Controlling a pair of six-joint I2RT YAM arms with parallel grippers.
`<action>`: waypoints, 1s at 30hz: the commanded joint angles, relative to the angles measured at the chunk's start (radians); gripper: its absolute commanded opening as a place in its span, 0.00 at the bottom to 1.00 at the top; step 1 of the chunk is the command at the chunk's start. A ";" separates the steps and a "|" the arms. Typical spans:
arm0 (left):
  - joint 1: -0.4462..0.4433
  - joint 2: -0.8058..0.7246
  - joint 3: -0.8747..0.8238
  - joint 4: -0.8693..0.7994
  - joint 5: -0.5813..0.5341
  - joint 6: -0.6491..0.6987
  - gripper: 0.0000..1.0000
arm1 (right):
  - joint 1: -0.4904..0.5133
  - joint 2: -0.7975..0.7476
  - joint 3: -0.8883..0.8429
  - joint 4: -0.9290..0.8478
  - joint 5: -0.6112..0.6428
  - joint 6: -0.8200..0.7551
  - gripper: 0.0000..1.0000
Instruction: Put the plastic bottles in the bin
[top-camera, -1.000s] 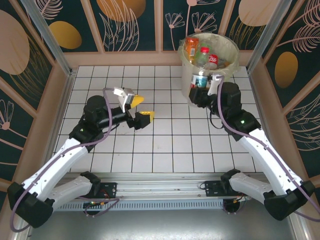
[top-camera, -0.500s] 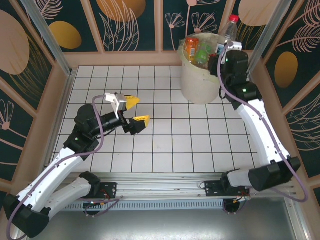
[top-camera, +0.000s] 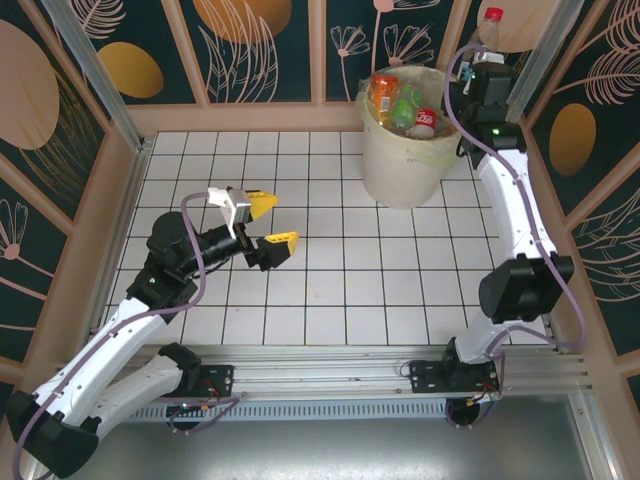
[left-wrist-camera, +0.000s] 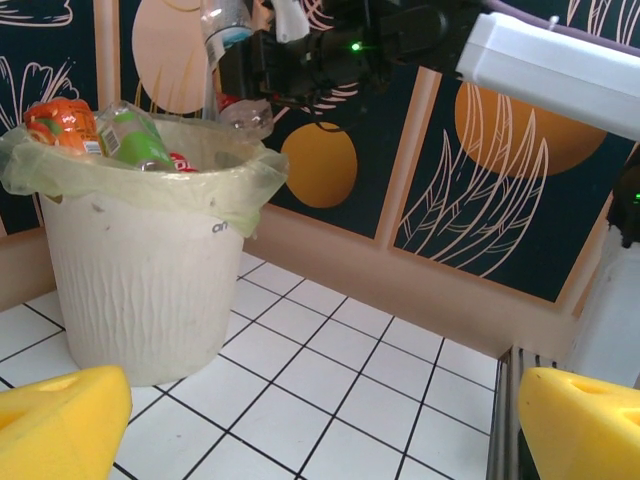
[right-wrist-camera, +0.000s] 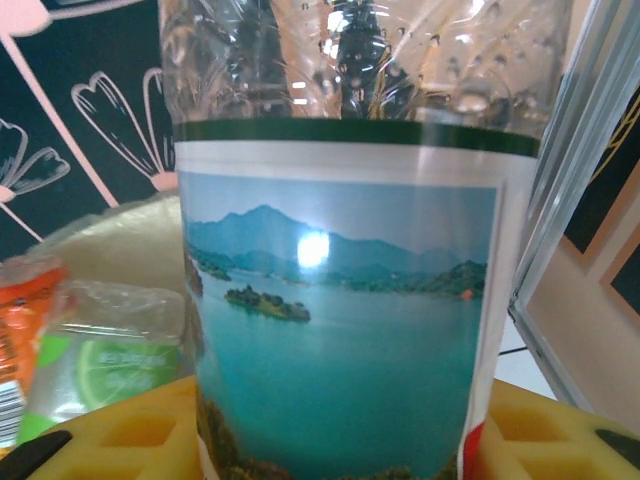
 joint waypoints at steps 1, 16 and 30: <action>-0.001 0.001 -0.010 0.023 -0.007 0.026 0.99 | -0.024 0.066 0.096 -0.010 -0.061 -0.031 0.48; 0.000 0.022 -0.013 0.024 -0.018 0.038 0.99 | -0.027 0.113 0.071 -0.064 -0.112 -0.045 0.67; -0.001 0.010 -0.021 0.023 -0.054 0.042 0.98 | -0.039 -0.001 0.078 -0.035 -0.131 -0.025 0.85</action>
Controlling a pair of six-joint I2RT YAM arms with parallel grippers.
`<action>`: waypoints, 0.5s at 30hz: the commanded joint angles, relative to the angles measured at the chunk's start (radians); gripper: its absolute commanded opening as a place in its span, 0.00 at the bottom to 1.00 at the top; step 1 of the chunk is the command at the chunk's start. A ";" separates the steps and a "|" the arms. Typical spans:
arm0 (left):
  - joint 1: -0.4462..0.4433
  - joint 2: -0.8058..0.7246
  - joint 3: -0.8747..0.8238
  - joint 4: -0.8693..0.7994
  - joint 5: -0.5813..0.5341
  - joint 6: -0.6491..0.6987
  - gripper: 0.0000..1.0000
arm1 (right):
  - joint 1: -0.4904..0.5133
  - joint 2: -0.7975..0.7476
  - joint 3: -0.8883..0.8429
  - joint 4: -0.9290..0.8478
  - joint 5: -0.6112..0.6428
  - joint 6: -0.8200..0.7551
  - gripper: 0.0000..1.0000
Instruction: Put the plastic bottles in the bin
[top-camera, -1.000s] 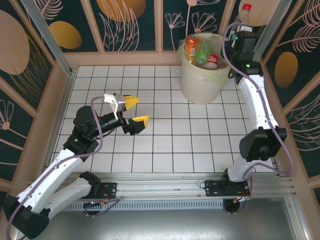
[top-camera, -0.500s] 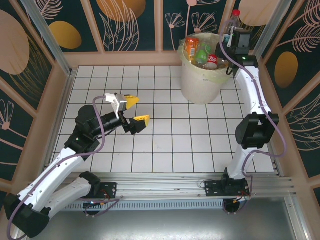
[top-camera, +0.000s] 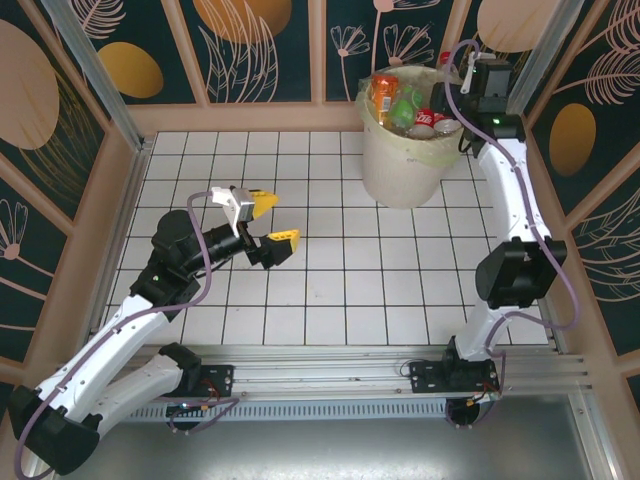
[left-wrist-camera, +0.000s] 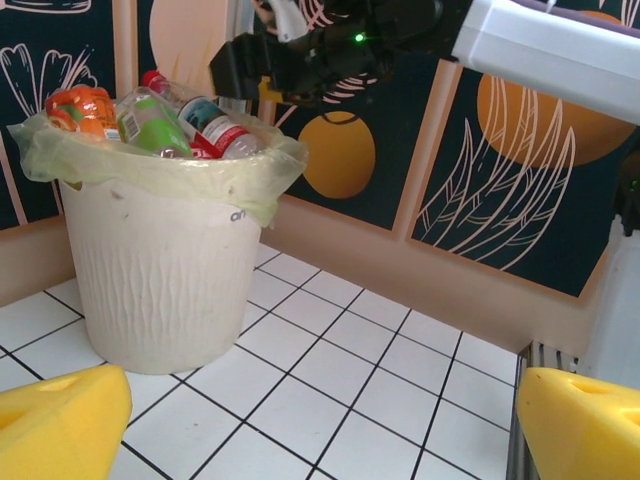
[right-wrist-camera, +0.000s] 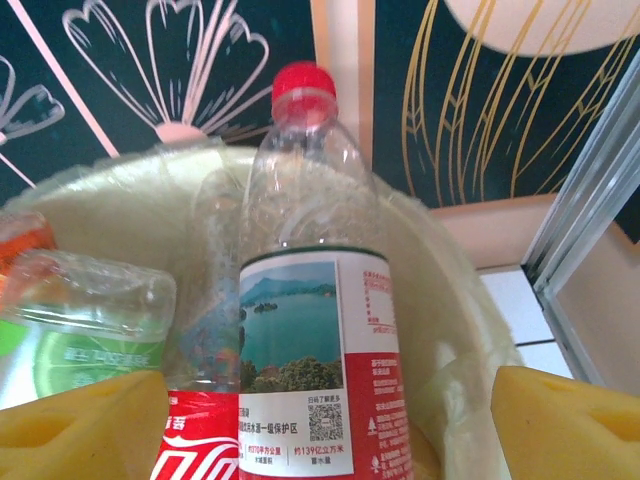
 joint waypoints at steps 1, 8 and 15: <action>0.000 -0.016 -0.017 0.025 -0.036 0.023 0.98 | -0.008 -0.094 -0.025 0.050 -0.034 0.022 0.85; 0.000 -0.058 -0.043 0.032 -0.264 0.053 0.99 | -0.009 -0.298 -0.278 0.205 -0.137 0.048 0.90; 0.000 -0.115 -0.137 0.087 -0.572 0.051 0.98 | -0.007 -0.585 -0.675 0.436 -0.175 0.051 0.99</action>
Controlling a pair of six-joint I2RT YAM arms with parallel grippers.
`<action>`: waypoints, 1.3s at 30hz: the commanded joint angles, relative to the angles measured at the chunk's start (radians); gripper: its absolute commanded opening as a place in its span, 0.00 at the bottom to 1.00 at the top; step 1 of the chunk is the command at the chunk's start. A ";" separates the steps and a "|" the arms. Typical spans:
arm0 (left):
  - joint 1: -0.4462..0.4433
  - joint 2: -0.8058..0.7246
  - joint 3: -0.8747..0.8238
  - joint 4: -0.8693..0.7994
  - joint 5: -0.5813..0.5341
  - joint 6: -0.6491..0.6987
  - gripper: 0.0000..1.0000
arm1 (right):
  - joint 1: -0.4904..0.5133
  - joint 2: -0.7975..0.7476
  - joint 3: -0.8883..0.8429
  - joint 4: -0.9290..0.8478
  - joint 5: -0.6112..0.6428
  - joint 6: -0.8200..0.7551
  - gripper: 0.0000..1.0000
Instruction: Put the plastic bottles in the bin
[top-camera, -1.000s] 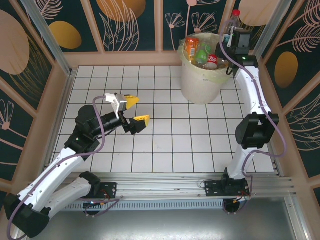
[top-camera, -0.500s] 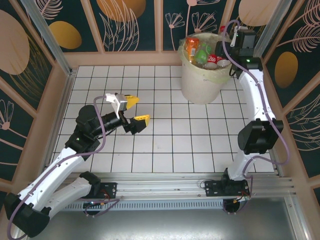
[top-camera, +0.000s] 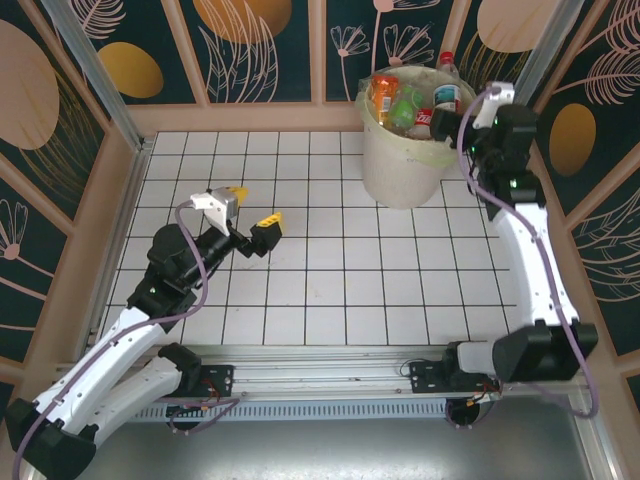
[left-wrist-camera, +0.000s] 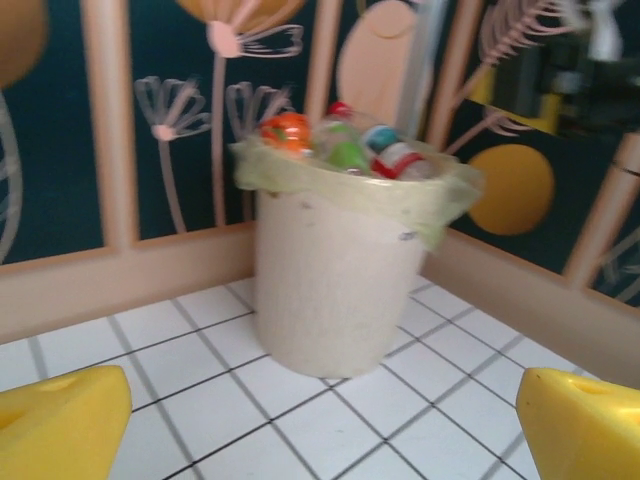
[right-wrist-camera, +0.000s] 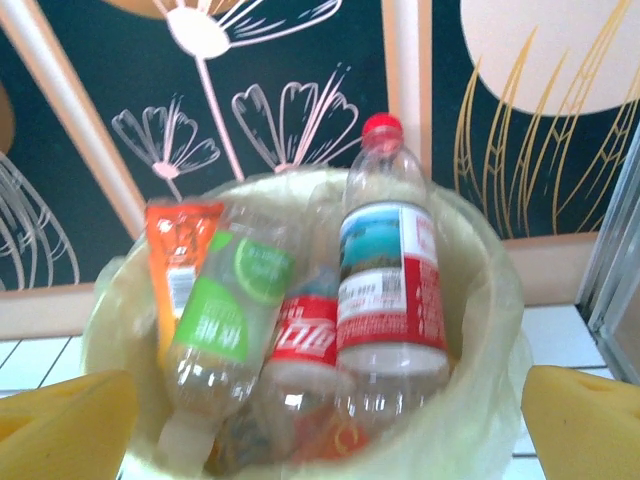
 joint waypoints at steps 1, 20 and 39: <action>0.000 -0.029 -0.047 0.066 -0.201 0.017 0.98 | -0.006 -0.121 -0.155 0.173 -0.022 0.018 0.99; 0.001 -0.067 -0.238 0.103 -0.621 -0.018 0.99 | -0.001 -0.528 -0.850 0.519 -0.006 0.040 0.99; 0.156 0.021 -0.439 0.304 -0.739 0.014 0.99 | 0.017 -0.430 -1.160 0.888 0.102 0.015 0.99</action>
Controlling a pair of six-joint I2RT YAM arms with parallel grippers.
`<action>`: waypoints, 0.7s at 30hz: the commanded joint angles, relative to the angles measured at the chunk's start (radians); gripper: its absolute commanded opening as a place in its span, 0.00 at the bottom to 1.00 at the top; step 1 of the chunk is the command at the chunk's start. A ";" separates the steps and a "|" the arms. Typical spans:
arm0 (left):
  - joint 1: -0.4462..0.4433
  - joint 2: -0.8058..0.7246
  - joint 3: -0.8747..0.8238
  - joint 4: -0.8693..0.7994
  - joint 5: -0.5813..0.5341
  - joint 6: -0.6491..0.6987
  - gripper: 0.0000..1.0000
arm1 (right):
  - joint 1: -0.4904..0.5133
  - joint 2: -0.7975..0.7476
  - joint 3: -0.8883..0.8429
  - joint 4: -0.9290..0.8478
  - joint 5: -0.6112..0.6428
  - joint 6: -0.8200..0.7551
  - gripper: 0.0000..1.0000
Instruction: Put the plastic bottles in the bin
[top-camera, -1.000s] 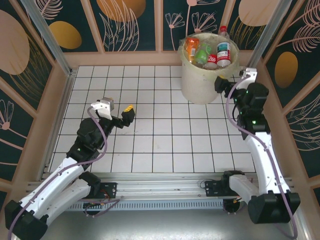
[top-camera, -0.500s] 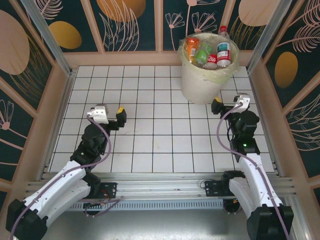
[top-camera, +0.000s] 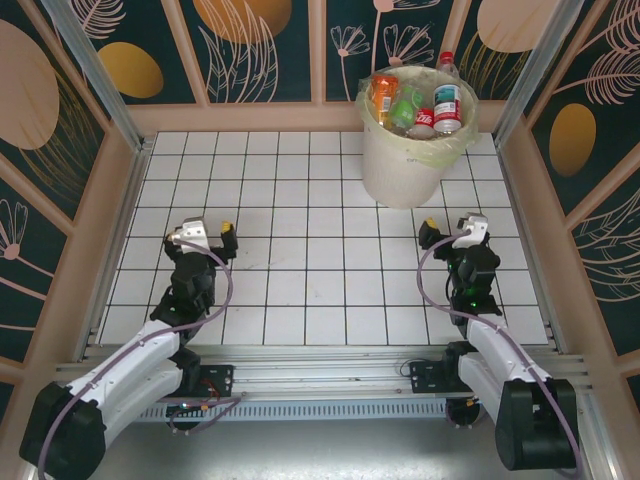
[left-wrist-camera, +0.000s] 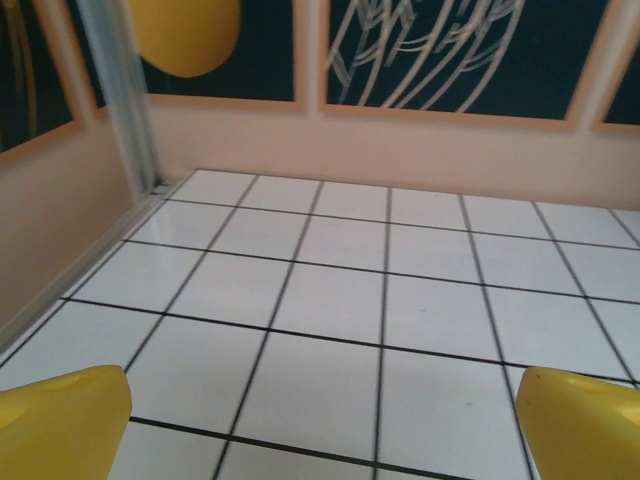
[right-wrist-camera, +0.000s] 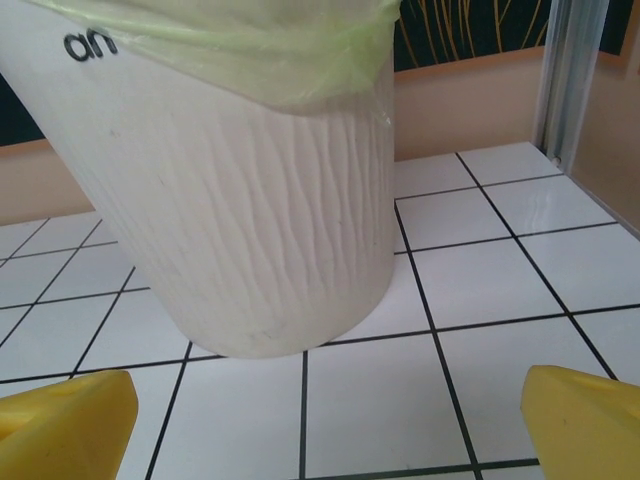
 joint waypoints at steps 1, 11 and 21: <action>0.056 -0.013 -0.058 0.112 0.030 0.017 0.99 | 0.012 -0.023 0.000 0.080 0.024 -0.010 0.99; 0.138 0.114 -0.121 0.345 0.048 0.097 0.99 | 0.013 0.042 -0.034 0.148 0.057 -0.017 0.99; 0.284 0.424 -0.082 0.640 0.194 0.134 0.99 | 0.012 0.065 -0.067 0.186 0.119 -0.041 0.99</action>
